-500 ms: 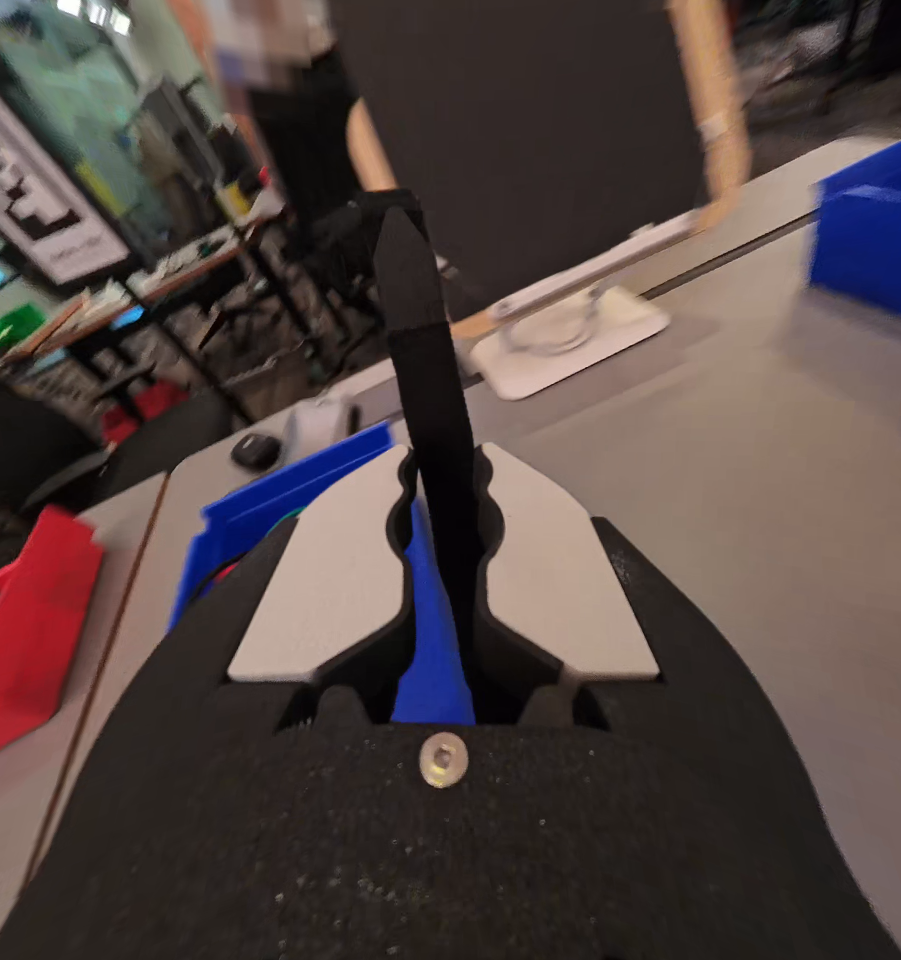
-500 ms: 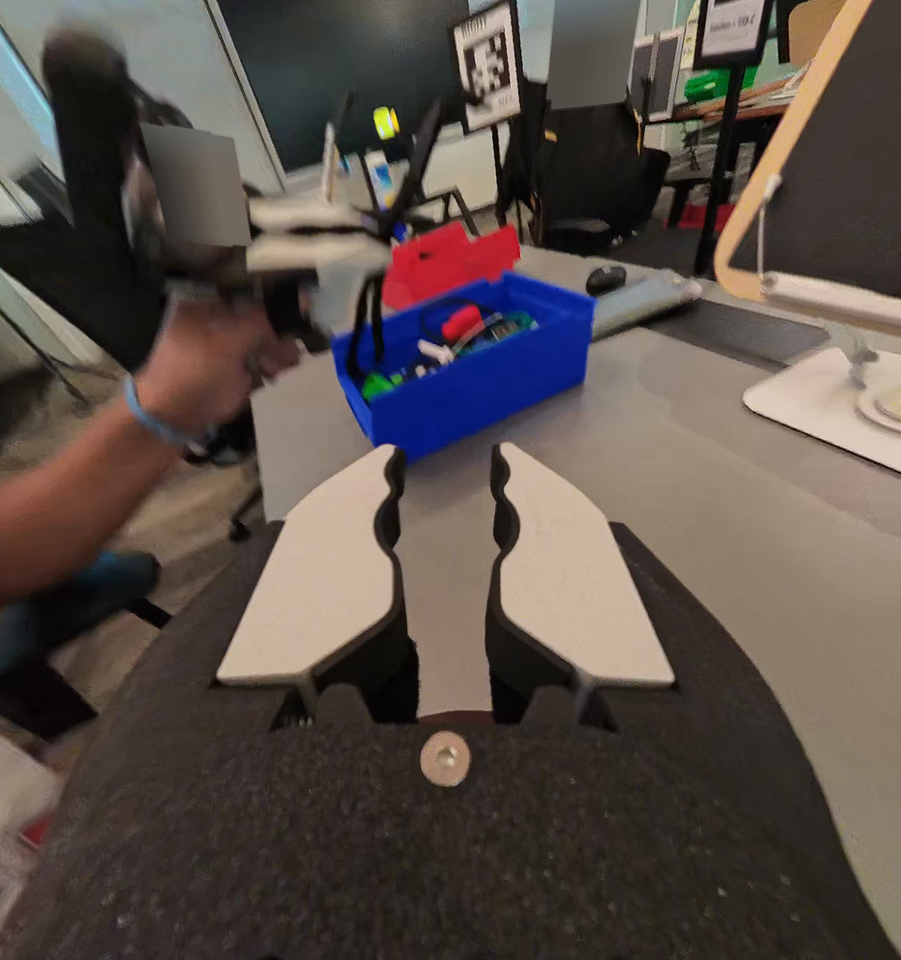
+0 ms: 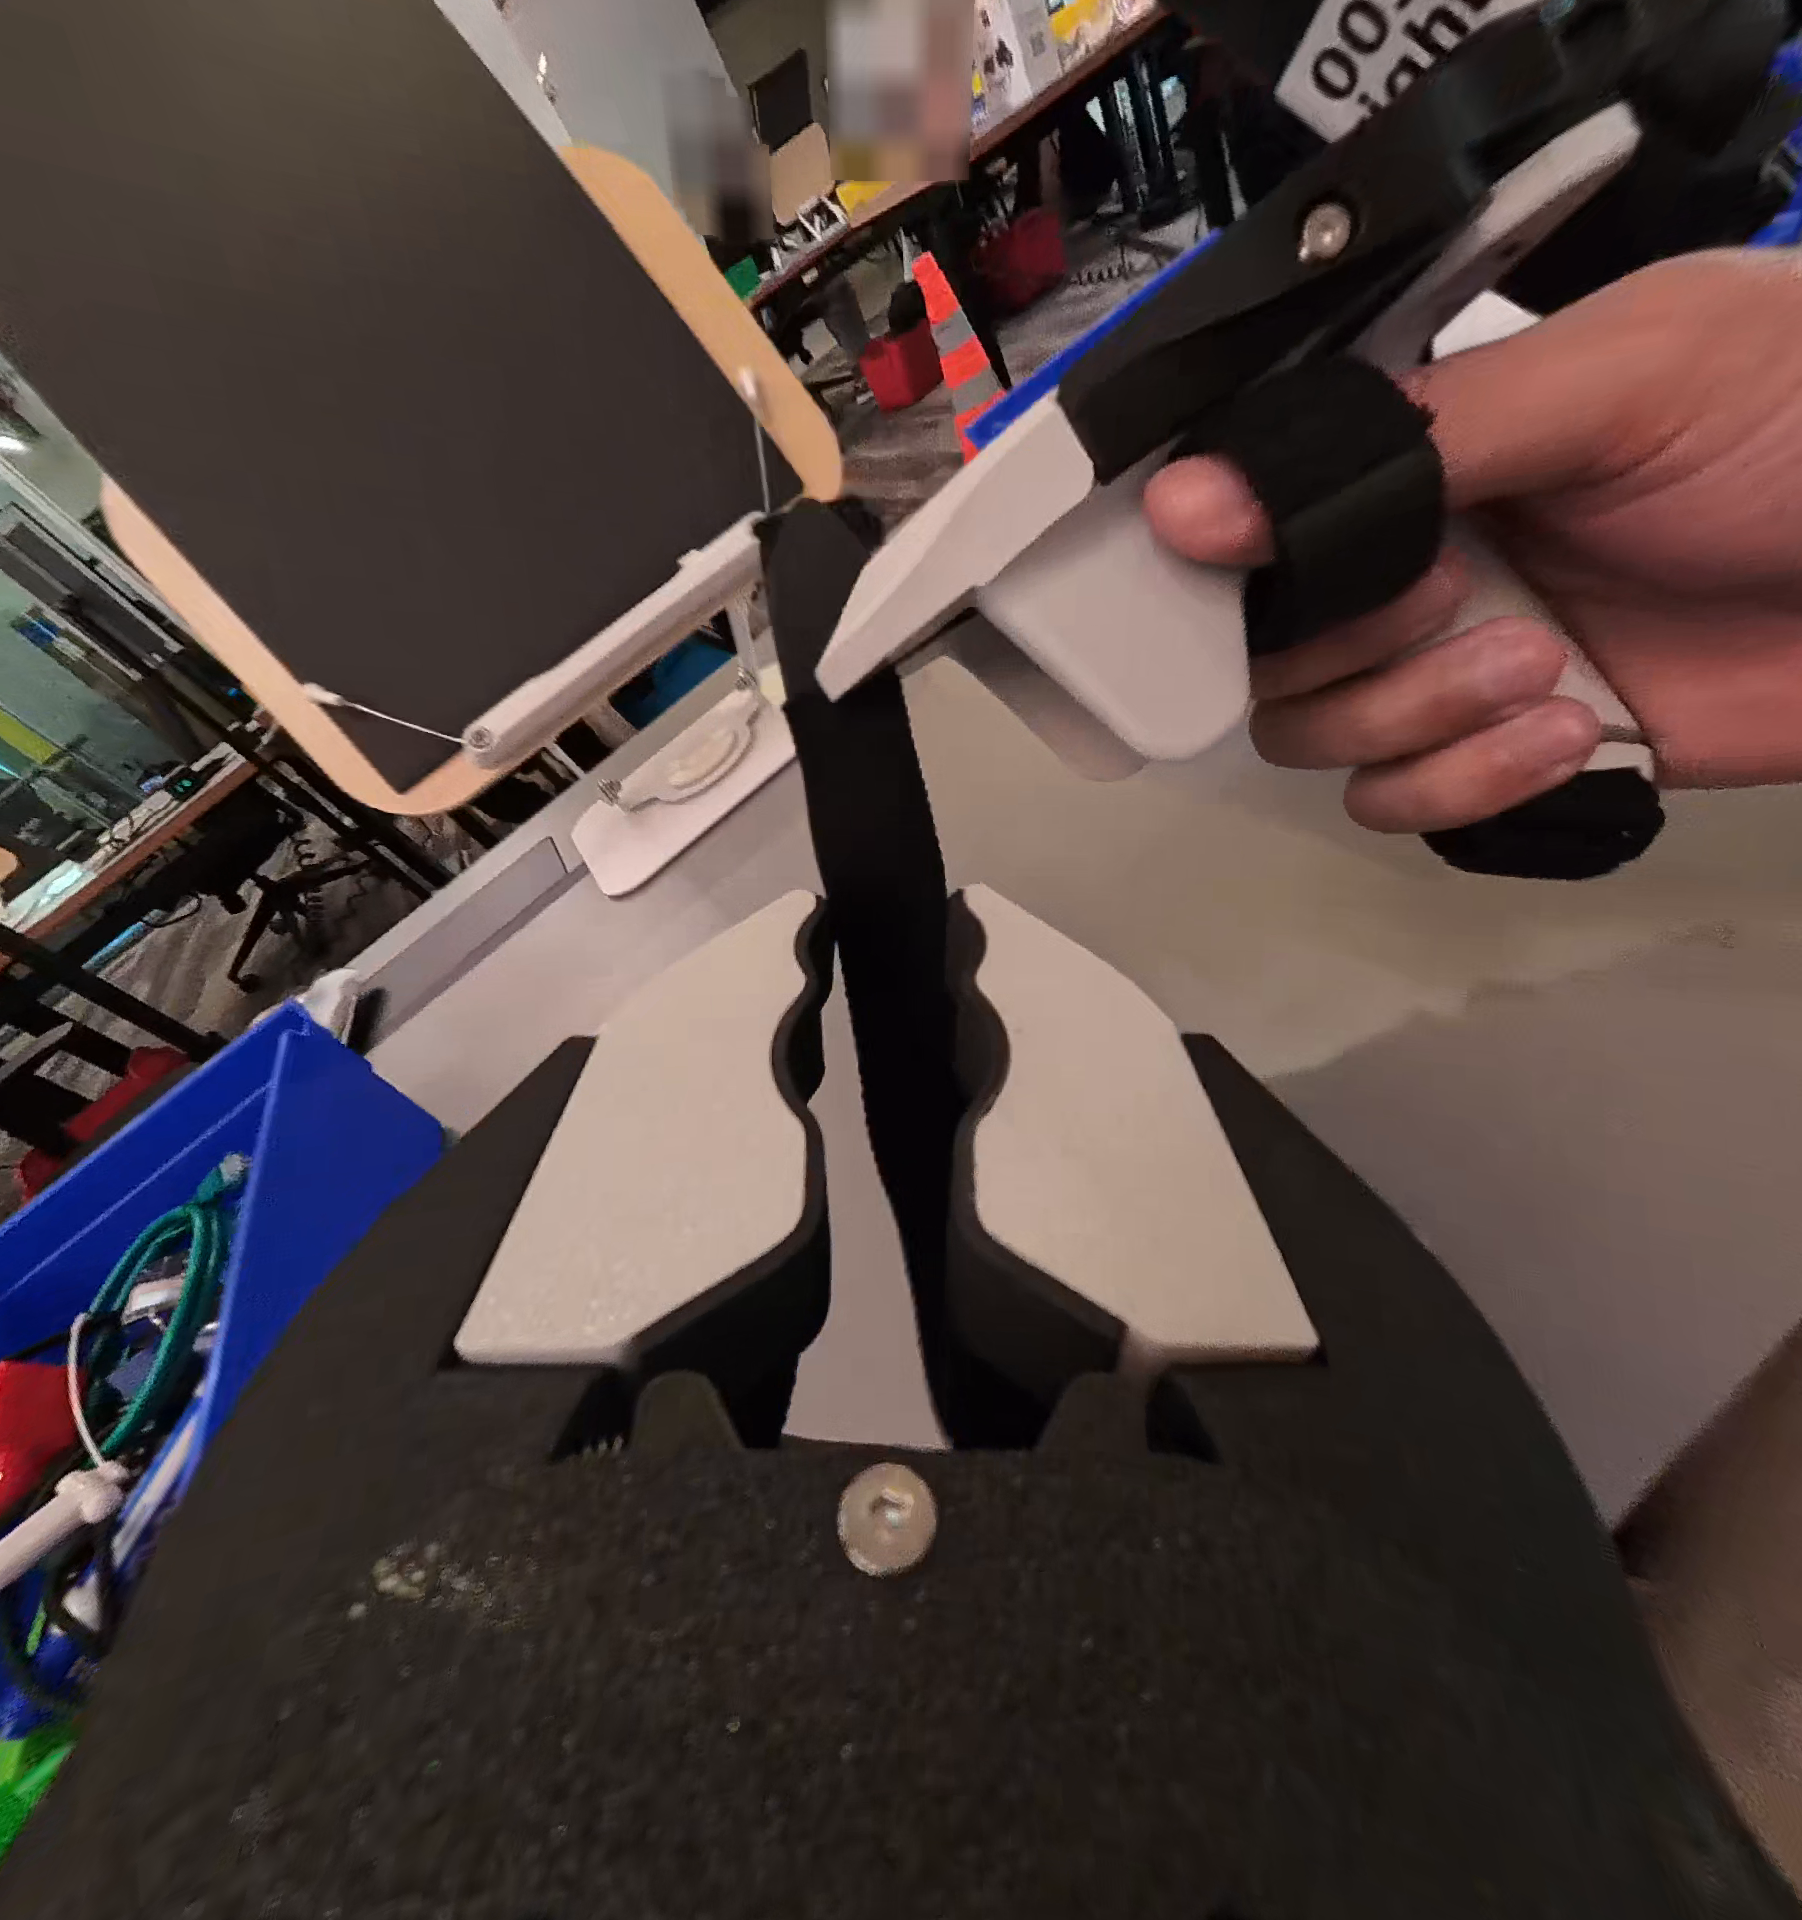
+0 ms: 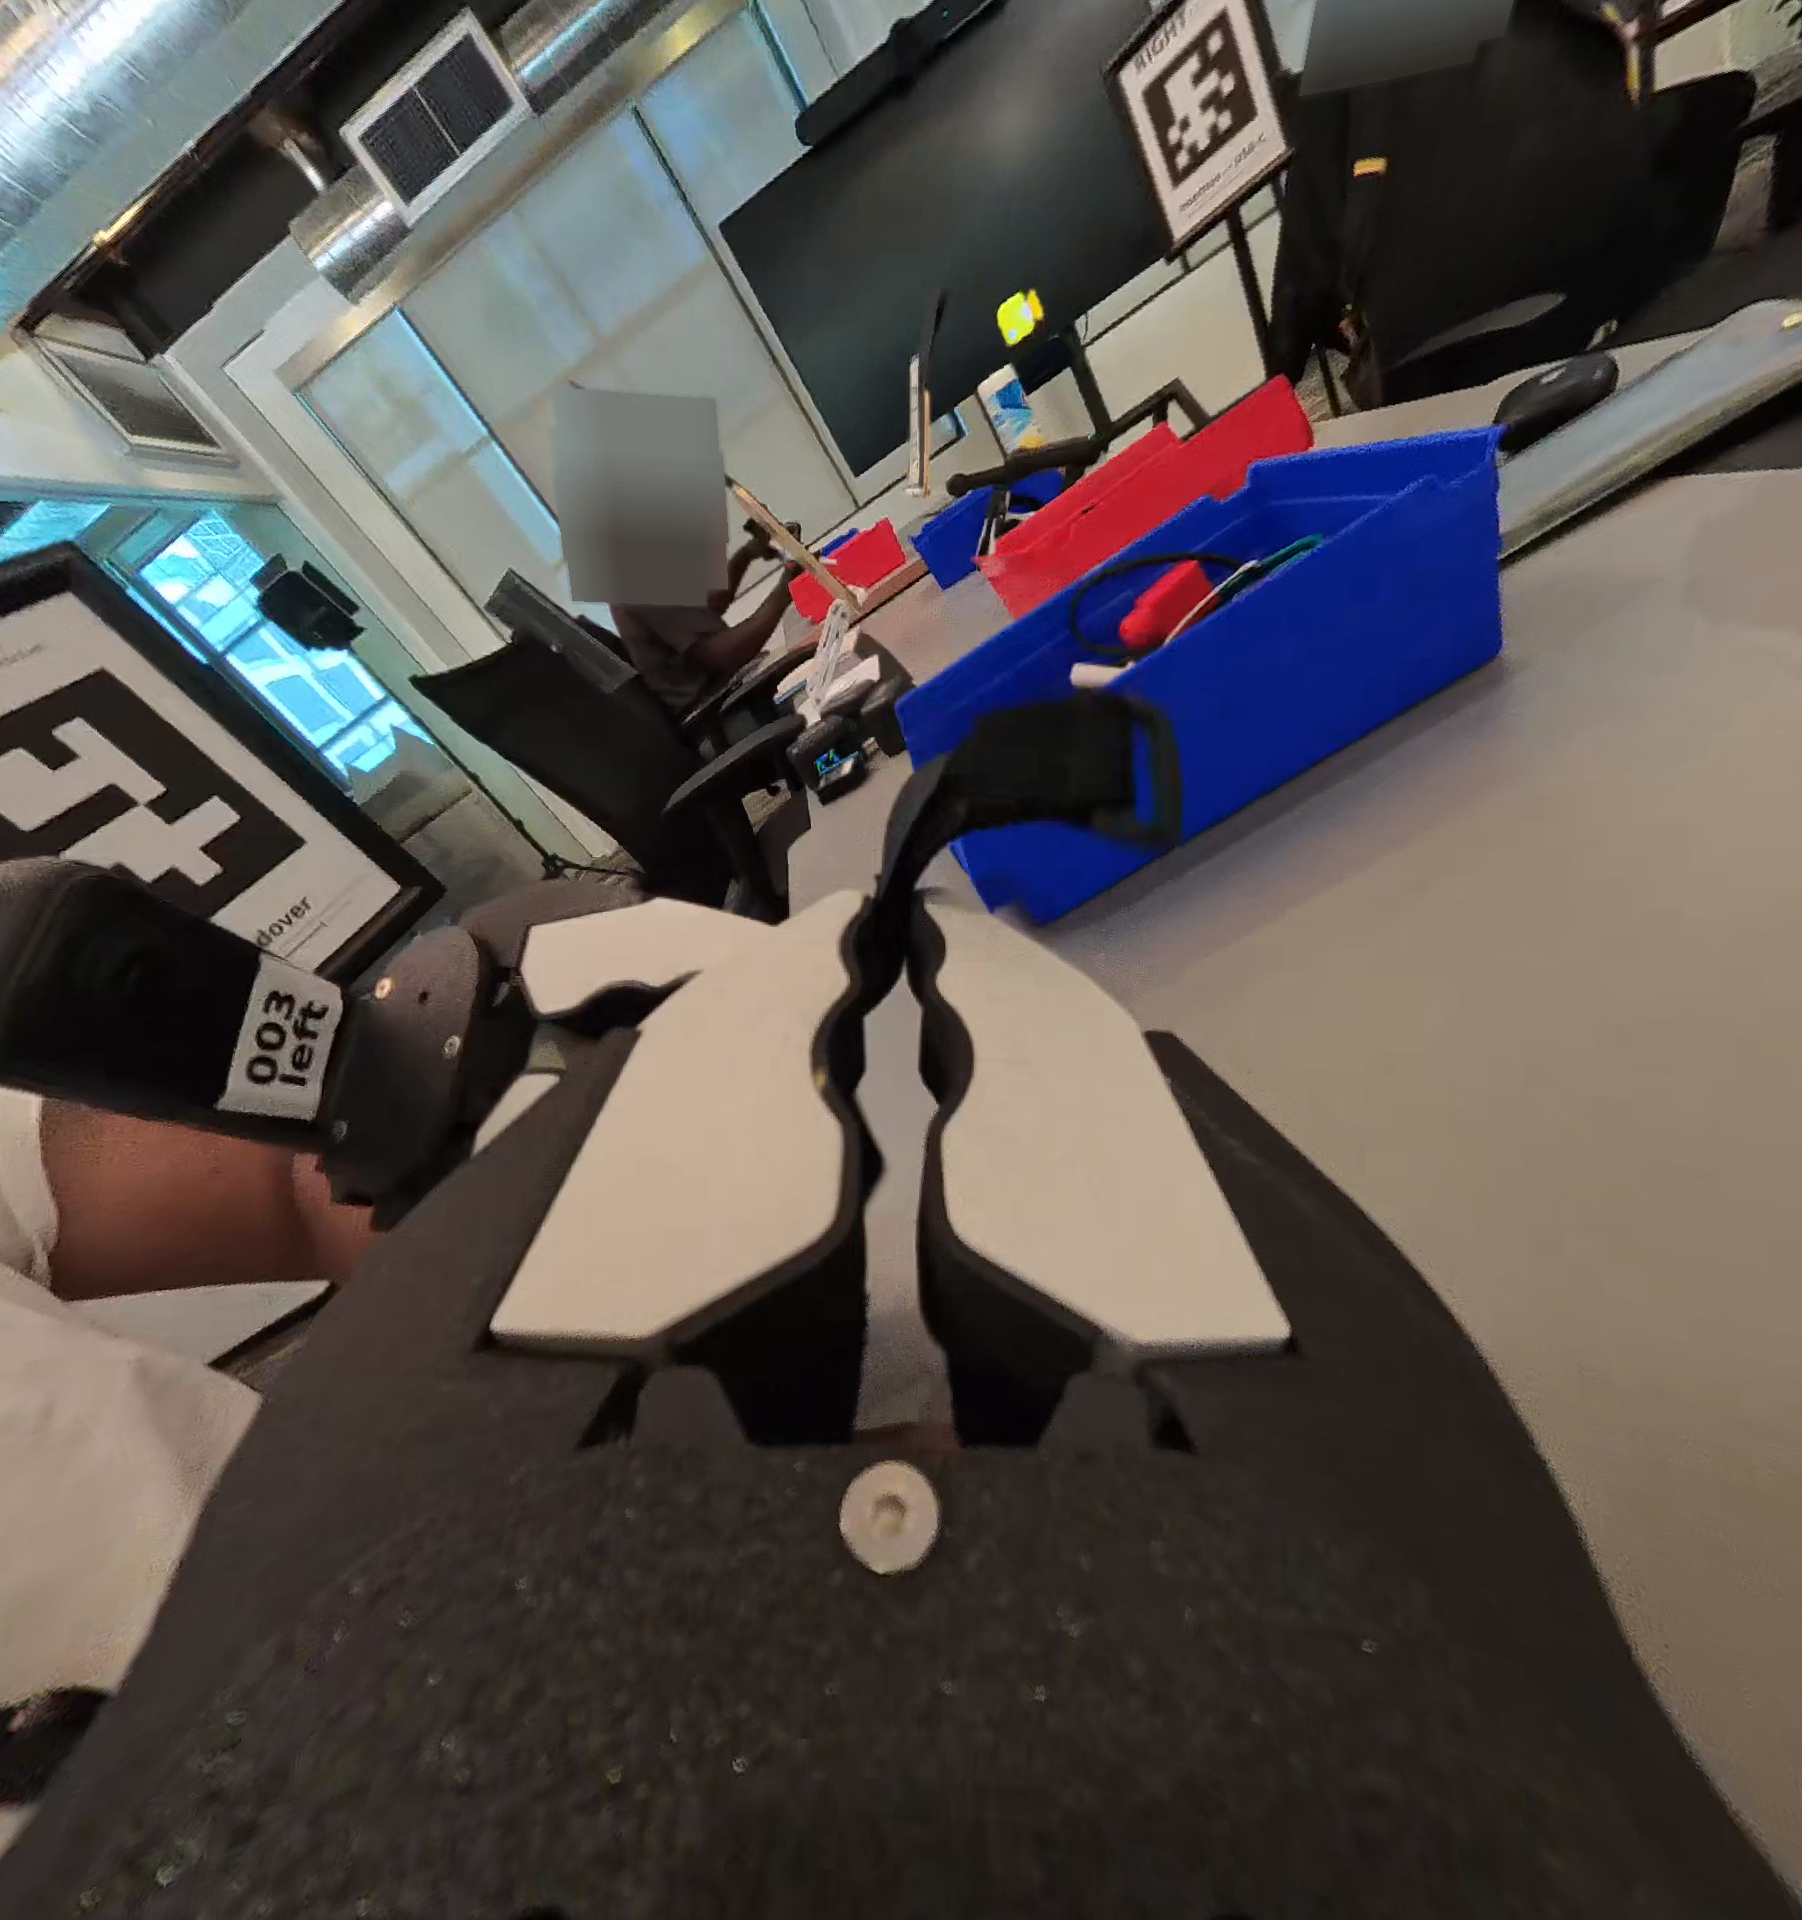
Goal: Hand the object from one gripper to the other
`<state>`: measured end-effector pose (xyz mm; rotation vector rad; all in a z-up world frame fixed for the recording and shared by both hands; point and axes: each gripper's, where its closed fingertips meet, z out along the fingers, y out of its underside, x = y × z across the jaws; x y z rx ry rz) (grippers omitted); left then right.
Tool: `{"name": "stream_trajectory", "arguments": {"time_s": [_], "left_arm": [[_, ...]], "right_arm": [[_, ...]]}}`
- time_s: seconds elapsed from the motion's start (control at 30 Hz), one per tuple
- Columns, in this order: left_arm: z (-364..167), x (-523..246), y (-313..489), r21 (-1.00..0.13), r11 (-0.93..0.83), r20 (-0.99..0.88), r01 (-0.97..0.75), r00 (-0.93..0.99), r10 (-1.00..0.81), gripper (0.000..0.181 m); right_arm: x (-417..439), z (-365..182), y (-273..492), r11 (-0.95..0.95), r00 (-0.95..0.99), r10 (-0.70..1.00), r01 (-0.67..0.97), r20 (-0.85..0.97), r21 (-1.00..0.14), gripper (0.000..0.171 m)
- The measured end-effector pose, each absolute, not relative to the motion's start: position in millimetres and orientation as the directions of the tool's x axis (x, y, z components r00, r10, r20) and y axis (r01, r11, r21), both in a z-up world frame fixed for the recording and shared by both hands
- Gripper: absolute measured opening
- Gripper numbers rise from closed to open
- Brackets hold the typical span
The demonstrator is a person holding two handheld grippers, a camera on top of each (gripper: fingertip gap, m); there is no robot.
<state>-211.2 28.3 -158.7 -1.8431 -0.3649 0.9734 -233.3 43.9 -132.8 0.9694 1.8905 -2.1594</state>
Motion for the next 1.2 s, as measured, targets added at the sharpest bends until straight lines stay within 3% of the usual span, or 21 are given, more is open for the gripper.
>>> {"name": "stream_trajectory", "arguments": {"time_s": [0.1,0.27,0.33,0.5,0.6,0.83,1.2], "left_arm": [[-174.2,-199.0,33.7,-0.896,-0.434,-0.363,-0.096,0.722,0.589,0.026],[-208.4,-172.5,36.0,-0.933,-0.234,0.159,0.272,0.897,0.412,0.033],[-210.3,-176.9,33.2,-0.904,-0.161,0.326,0.397,0.882,0.341,0.042],[-186.2,-199.5,25.7,-0.828,0.081,0.559,0.555,0.803,0.204,0.064],[-173.5,-202.8,25.4,-0.81,0.156,0.584,0.565,0.799,0.14,0.072],[-141.3,-174.6,28.0,-0.77,0.228,0.59,0.596,0.801,-0.1,0.067],[-132.6,-172.3,16.2,-0.77,0.278,0.572,0.574,0.814,-0.098,0.06]], "right_arm": [[-237.6,-143.6,58.2,-0.227,-0.801,0.371,0.413,-0.47,-0.882,0.004],[-259.5,-134.6,123.4,-0.276,-0.744,0.597,0.16,-0.299,-0.948,0.004],[-254.0,-116.9,134.7,-0.445,-0.779,0.48,0.179,-0.402,-0.878,0.004],[-233.8,-95.2,138.9,-0.731,-0.817,0.016,0.384,-0.576,-0.564,0.004],[-227.3,-91.6,135.1,-0.778,-0.795,-0.139,0.456,-0.591,-0.431,0.004],[-222.2,-95.1,118.6,-0.773,-0.79,-0.138,0.463,-0.597,-0.433,0.004],[-227.4,-102.3,108.7,-0.75,-0.79,-0.088,0.453,-0.607,-0.481,0.004]]}}
